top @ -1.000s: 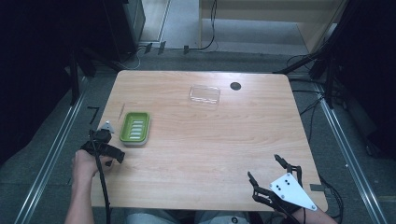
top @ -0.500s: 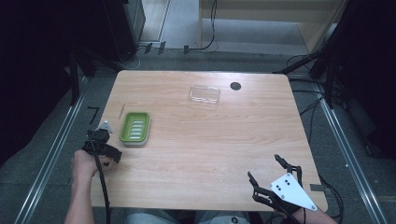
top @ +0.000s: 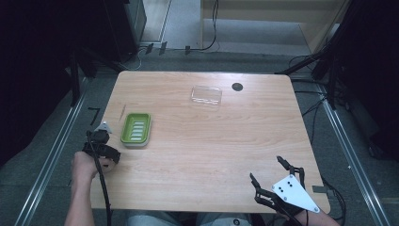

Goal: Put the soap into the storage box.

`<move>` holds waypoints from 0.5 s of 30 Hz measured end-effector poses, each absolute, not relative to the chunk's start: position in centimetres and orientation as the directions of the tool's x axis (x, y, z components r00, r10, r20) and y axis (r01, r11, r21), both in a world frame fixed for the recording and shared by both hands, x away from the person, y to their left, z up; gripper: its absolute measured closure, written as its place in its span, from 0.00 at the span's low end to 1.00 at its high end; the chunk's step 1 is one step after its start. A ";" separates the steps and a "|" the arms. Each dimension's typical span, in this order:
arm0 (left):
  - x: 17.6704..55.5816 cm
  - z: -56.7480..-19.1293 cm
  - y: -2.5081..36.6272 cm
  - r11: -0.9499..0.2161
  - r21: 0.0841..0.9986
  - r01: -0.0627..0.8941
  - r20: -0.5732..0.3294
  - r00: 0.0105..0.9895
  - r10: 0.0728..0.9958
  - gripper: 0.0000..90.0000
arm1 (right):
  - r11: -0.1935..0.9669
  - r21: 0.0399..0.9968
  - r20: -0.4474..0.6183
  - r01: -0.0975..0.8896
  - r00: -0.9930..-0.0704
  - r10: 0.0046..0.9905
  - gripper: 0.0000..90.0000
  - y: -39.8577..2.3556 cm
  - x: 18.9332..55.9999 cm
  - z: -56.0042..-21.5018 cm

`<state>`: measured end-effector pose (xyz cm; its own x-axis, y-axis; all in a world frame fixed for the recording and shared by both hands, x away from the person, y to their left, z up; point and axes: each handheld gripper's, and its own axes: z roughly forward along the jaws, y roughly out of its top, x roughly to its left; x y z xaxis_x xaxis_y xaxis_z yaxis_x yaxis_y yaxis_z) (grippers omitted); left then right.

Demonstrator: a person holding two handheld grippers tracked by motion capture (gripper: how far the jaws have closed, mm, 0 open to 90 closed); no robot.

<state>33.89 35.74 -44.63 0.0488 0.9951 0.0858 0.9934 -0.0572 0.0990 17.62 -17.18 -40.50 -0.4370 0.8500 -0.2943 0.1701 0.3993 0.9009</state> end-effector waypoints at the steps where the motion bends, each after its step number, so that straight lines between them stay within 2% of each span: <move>1: 33.9 -44.6 35.7 -0.055 0.103 0.993 0.084 0.046 0.995 0.37 | 0.401 0.900 -0.295 0.170 -0.438 0.849 0.15 -17.2 17.6 -40.5; 15: 33.8 -44.6 35.6 -0.059 0.106 0.993 0.090 0.050 0.995 0.37 | 0.398 0.902 -0.294 0.170 -0.435 0.851 0.15 -17.2 17.6 -40.5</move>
<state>33.77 35.64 -44.58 0.0496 0.9947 0.0902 0.9926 -0.0591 0.1056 17.59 -17.18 -40.49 -0.4348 0.8513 -0.2938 0.1697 0.3978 0.9016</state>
